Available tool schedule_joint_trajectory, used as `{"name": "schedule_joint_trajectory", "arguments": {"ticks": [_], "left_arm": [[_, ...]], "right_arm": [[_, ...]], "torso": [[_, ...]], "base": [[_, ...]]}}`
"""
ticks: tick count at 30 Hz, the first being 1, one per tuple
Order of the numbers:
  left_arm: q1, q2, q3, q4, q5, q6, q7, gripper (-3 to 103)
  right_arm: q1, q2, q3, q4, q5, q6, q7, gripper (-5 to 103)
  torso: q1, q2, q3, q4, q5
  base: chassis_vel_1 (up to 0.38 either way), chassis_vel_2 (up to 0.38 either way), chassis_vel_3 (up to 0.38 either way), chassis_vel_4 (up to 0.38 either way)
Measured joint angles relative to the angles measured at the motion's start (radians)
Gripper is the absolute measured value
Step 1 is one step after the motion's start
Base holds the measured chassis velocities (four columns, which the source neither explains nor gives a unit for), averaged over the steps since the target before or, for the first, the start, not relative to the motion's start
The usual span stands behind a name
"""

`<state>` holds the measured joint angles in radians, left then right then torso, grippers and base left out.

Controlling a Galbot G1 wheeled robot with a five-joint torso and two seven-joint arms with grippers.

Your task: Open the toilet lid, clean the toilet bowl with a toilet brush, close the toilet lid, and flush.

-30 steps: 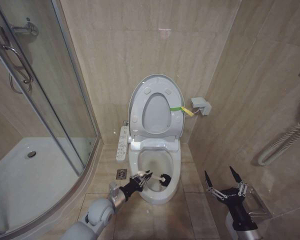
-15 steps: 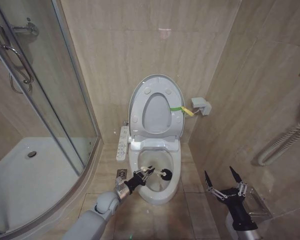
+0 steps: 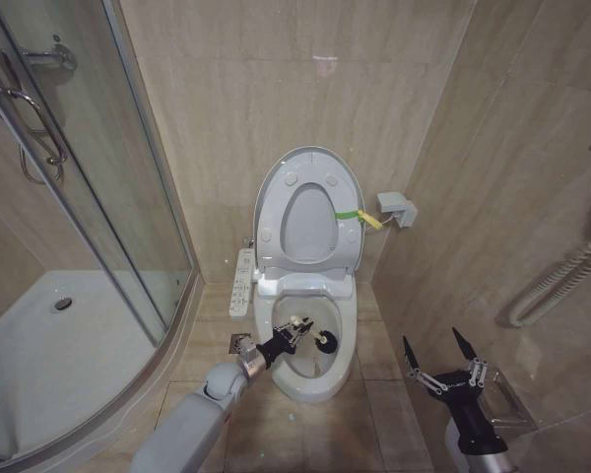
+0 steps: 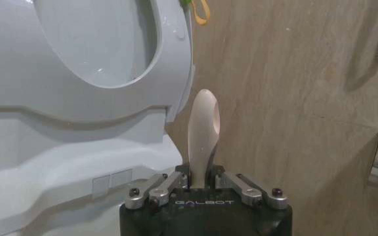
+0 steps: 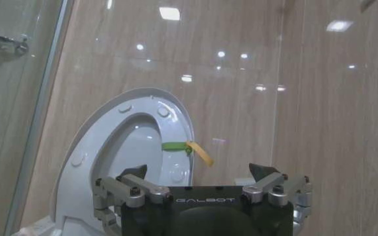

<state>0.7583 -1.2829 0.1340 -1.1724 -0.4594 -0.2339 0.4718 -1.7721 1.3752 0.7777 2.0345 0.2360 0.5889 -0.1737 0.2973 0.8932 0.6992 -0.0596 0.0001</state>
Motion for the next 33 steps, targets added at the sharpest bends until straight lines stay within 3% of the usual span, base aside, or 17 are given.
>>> {"name": "schedule_joint_trajectory", "arguments": {"ticks": [15, 22, 33], "left_arm": [[-0.043, -0.055, 0.003, 0.120, 0.028, -0.082, 0.023, 18], [-0.094, -0.124, 0.000, 0.238, 0.057, -0.128, 0.051, 18], [-0.135, -0.166, -0.007, 0.311, 0.063, -0.151, 0.076, 18]], "right_arm": [[0.000, 0.000, 0.000, 0.000, 0.000, 0.000, 0.000, 100], [0.000, 0.000, 0.000, 0.000, 0.000, 0.000, 0.000, 100], [0.000, 0.000, 0.000, 0.000, 0.000, 0.000, 0.000, 100]], "torso": [[0.000, 0.000, 0.000, 0.0001, 0.0000], [0.000, 0.000, 0.000, 0.0002, 0.0000], [0.000, 0.000, 0.000, 0.0002, 0.0000]], "base": [[0.000, 0.000, 0.000, 0.000], [0.000, 0.000, 0.000, 0.000], [0.000, 0.000, 0.000, 0.000]]}}
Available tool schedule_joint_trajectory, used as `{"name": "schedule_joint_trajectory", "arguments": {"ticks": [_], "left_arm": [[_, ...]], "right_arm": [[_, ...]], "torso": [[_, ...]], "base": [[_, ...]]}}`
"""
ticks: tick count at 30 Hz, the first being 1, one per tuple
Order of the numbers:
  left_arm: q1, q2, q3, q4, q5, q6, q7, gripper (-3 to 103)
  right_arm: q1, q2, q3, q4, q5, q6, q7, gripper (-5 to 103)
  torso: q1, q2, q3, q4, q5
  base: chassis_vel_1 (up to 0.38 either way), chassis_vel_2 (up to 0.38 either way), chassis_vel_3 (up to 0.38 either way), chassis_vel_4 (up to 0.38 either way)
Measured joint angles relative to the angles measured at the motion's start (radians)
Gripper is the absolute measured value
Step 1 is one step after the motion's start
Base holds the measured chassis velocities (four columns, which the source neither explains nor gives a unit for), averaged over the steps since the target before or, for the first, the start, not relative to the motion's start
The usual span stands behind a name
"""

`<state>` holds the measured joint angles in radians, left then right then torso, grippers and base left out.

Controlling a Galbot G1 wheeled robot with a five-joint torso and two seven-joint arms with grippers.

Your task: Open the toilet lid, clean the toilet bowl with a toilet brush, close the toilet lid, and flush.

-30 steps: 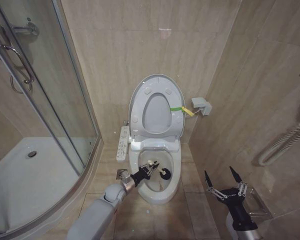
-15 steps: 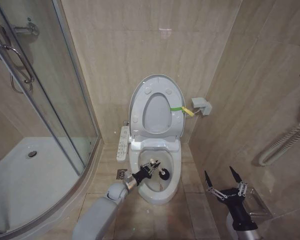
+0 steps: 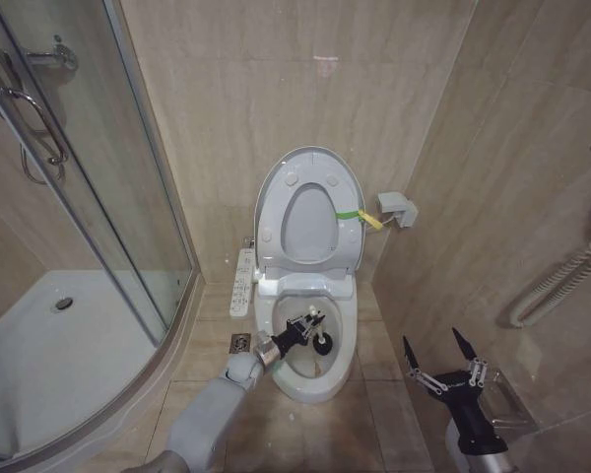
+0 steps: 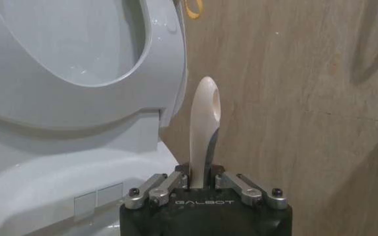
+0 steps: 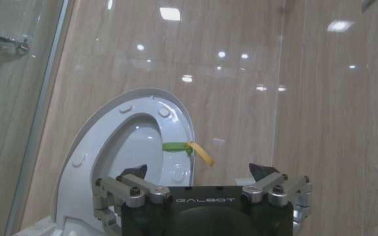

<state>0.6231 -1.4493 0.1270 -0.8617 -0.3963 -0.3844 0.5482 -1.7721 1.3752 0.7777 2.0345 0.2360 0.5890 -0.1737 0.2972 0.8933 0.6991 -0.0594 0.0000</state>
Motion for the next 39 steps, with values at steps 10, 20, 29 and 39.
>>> {"name": "schedule_joint_trajectory", "arguments": {"ticks": [10, 20, 29, 39], "left_arm": [[-0.005, -0.021, -0.022, 0.061, 0.022, -0.034, -0.002, 18], [0.022, 0.008, -0.028, 0.026, 0.031, -0.042, -0.023, 18], [0.096, 0.114, -0.003, -0.214, -0.004, 0.073, -0.084, 18], [0.206, 0.195, -0.002, -0.449, -0.015, 0.222, -0.154, 18]], "right_arm": [[0.000, 0.000, 0.000, 0.000, 0.000, 0.000, 0.000, 100], [0.000, 0.000, 0.000, 0.000, 0.000, 0.000, 0.000, 100], [0.000, 0.000, 0.000, 0.000, 0.000, 0.000, 0.000, 100], [0.000, 0.000, 0.000, 0.000, 0.000, 0.000, 0.000, 100]], "torso": [[0.000, 0.000, 0.000, -0.0002, -0.0001], [0.000, 0.000, 0.000, -0.0002, -0.0002], [0.000, 0.000, 0.000, -0.0003, -0.0003], [0.000, 0.000, 0.000, -0.0001, -0.0001]], "base": [[0.000, 0.000, 0.000, 0.000], [0.000, 0.000, 0.000, 0.000], [0.000, 0.000, 0.000, 0.000], [0.000, 0.000, 0.000, 0.000]]}}
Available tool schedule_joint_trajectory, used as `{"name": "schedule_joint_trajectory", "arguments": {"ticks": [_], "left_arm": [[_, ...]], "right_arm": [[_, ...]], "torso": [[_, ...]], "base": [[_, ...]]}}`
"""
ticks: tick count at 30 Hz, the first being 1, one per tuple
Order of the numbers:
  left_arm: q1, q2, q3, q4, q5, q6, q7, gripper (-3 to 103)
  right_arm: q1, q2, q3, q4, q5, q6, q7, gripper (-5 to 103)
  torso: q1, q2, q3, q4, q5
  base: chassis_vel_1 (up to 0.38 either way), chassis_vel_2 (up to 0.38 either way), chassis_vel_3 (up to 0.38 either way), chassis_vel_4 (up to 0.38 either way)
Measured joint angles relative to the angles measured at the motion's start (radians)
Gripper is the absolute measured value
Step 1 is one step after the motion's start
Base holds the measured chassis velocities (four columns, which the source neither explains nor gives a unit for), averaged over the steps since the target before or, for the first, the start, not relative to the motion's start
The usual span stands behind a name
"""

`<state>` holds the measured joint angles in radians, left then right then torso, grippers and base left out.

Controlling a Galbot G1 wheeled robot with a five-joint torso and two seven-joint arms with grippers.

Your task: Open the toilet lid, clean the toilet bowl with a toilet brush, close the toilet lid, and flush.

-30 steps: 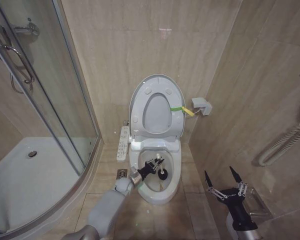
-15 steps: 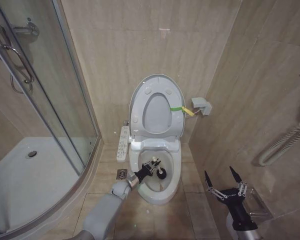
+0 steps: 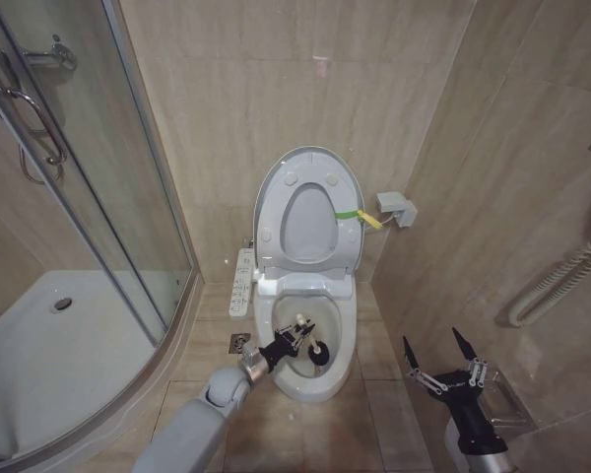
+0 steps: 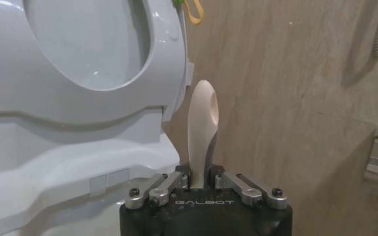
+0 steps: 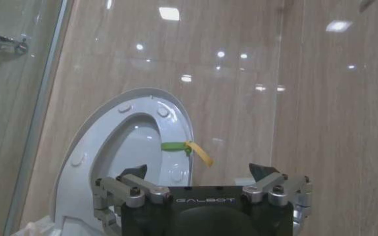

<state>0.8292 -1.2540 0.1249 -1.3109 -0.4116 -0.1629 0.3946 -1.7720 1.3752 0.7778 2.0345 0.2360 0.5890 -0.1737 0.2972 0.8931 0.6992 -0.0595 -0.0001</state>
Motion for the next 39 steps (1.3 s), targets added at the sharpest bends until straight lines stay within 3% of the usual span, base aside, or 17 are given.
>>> {"name": "schedule_joint_trajectory", "arguments": {"ticks": [4, 11, 16, 21, 25, 29, 36, 39], "left_arm": [[0.016, 0.040, 0.004, -0.069, -0.003, 0.050, -0.013, 18], [-0.005, 0.055, 0.023, -0.060, -0.012, 0.081, -0.027, 18], [-0.054, 0.101, 0.072, -0.071, -0.039, 0.126, -0.039, 18], [-0.077, 0.086, 0.105, -0.028, -0.048, 0.144, -0.050, 18], [-0.104, 0.022, 0.140, 0.080, -0.025, 0.144, -0.070, 18], [-0.113, 0.000, 0.148, 0.113, -0.017, 0.138, -0.078, 18], [-0.103, 0.032, 0.139, 0.054, -0.020, 0.139, -0.081, 18], [-0.076, 0.083, 0.129, -0.047, -0.043, 0.152, -0.092, 18]], "right_arm": [[0.000, 0.000, 0.000, 0.000, 0.000, 0.000, 0.000, 100], [0.000, 0.000, 0.000, 0.000, 0.000, 0.000, 0.000, 100], [0.000, 0.000, 0.000, 0.000, 0.000, 0.000, 0.000, 100], [0.000, 0.000, 0.000, 0.000, 0.000, 0.000, 0.000, 100], [0.000, 0.000, 0.000, 0.000, 0.000, 0.000, 0.000, 100], [0.000, 0.000, 0.000, 0.000, 0.000, 0.000, 0.000, 100], [0.000, 0.000, 0.000, 0.000, 0.000, 0.000, 0.000, 100], [0.000, 0.000, 0.000, 0.000, 0.000, 0.000, 0.000, 100]], "torso": [[0.000, 0.000, 0.000, 0.0001, 0.0001], [0.000, 0.000, 0.000, 0.0000, -0.0003], [0.000, 0.000, 0.000, 0.0001, 0.0001], [0.000, 0.000, 0.000, 0.0002, 0.0002], [0.000, 0.000, 0.000, 0.0006, 0.0003], [0.000, 0.000, 0.000, 0.0005, 0.0004], [0.000, 0.000, 0.000, -0.0002, 0.0000], [0.000, 0.000, 0.000, -0.0004, -0.0004]], "base": [[0.000, 0.000, 0.000, 0.000], [0.000, 0.000, 0.000, 0.000], [0.000, 0.000, 0.000, 0.000], [0.000, 0.000, 0.000, 0.000], [0.000, 0.000, 0.000, 0.000], [0.000, 0.000, 0.000, 0.000], [0.000, 0.000, 0.000, 0.000], [0.000, 0.000, 0.000, 0.000]]}}
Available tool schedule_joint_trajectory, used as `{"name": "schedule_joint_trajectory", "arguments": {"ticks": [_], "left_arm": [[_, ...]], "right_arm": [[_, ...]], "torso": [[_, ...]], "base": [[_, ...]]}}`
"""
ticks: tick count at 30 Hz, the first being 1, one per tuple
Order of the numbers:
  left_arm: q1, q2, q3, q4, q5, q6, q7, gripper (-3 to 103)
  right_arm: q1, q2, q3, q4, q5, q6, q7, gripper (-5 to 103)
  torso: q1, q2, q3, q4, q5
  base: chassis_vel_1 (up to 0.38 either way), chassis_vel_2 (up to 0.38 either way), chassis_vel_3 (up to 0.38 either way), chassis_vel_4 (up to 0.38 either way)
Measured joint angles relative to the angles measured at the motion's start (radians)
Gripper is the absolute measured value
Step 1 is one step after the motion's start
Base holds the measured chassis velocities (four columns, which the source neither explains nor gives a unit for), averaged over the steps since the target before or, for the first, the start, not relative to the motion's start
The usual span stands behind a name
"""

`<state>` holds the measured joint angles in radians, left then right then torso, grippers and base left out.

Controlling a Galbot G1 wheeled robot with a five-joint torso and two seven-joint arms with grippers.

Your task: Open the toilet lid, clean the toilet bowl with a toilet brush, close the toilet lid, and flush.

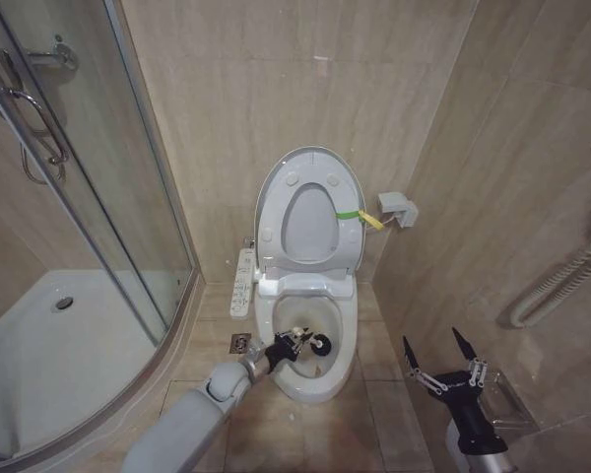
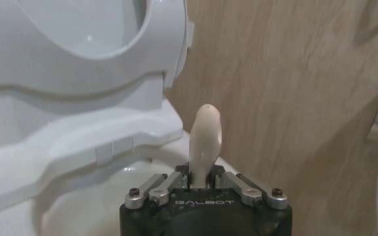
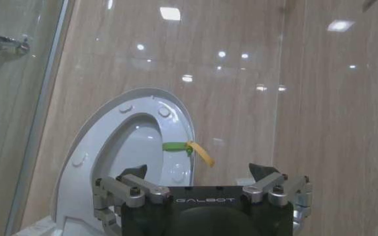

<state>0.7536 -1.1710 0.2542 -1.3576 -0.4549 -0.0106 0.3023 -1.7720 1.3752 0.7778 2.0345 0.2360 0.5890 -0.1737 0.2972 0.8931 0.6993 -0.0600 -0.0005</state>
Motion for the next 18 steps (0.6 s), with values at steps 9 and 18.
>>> {"name": "schedule_joint_trajectory", "arguments": {"ticks": [9, 18], "left_arm": [[0.143, 0.167, -0.061, -0.309, -0.134, 0.112, -0.142, 18], [0.228, 0.215, -0.138, -0.387, -0.137, 0.234, -0.229, 18]], "right_arm": [[0.000, 0.000, 0.000, 0.000, 0.000, 0.000, 0.000, 100], [0.000, 0.000, 0.000, 0.000, 0.000, 0.000, 0.000, 100]], "torso": [[0.000, 0.000, 0.000, 0.0006, 0.0003], [0.000, 0.000, 0.000, 0.0005, 0.0004]], "base": [[0.000, 0.000, 0.000, 0.000], [0.000, 0.000, 0.000, 0.000]]}}
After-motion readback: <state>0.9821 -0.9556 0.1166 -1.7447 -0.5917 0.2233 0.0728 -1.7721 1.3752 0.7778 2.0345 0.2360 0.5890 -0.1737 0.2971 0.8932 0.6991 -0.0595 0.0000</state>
